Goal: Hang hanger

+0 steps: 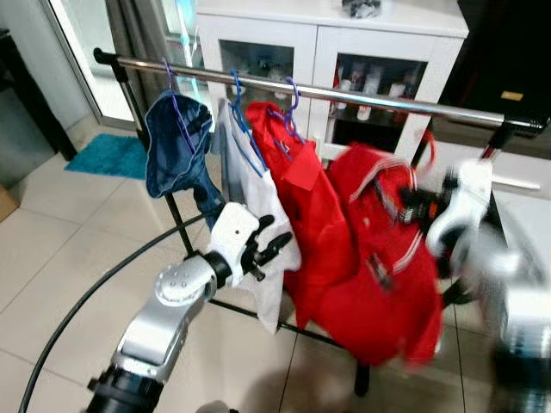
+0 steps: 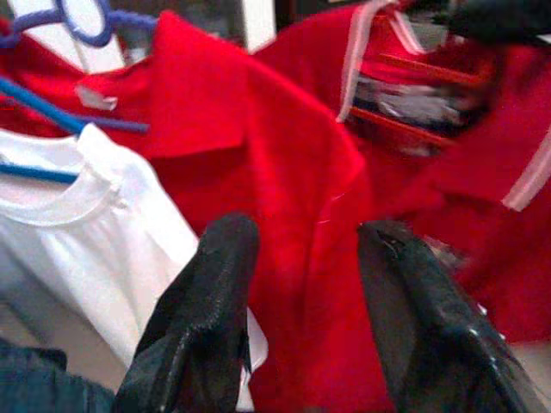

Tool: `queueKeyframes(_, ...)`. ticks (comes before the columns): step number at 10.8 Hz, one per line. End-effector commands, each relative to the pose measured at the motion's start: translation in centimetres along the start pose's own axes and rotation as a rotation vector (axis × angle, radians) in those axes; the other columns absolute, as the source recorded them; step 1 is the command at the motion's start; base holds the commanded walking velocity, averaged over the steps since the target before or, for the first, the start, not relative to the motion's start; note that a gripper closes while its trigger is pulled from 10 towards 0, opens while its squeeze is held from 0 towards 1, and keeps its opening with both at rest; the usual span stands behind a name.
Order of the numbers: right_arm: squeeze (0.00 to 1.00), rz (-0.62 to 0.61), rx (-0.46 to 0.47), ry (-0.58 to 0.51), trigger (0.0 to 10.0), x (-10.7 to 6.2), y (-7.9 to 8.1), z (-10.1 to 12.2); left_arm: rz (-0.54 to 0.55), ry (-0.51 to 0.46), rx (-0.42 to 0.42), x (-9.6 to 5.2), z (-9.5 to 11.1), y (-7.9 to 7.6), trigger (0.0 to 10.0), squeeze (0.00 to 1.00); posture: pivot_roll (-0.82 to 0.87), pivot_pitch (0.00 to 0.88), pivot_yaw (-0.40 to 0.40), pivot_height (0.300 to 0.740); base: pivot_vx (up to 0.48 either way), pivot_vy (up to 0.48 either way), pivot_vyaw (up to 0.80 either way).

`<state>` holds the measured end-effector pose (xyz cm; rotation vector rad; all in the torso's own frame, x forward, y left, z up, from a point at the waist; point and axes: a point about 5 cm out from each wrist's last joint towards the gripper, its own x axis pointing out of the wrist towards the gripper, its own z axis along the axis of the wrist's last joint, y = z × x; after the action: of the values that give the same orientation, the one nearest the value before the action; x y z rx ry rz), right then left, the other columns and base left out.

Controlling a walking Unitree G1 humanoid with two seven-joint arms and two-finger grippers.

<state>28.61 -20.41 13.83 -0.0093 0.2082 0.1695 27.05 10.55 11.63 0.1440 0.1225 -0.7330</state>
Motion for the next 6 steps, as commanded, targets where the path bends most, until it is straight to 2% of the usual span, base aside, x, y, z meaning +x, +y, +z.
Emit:
queueKeyframes(1,0.00,-0.037,0.032,-0.067,0.0,-0.8,0.6,0.6,0.015,-0.014,0.011,-0.1,0.3,0.0,10.0,0.00,-0.06,0.000,0.044,0.740,0.000,0.000,0.00)
queueKeyframes(3,0.00,-0.055,0.081,-0.012,0.0,-2.2,2.7,-1.9,0.026,-0.015,0.005,0.0,0.3,-0.2,10.0,0.00,-0.06,0.000,0.050,0.740,0.000,0.000,0.00)
queueKeyframes(6,0.00,-0.099,0.134,0.009,0.0,-3.0,3.1,-2.8,0.036,-0.021,-0.010,-0.3,0.3,-0.1,10.0,0.00,-0.07,0.000,0.049,0.740,0.000,0.000,-0.80)
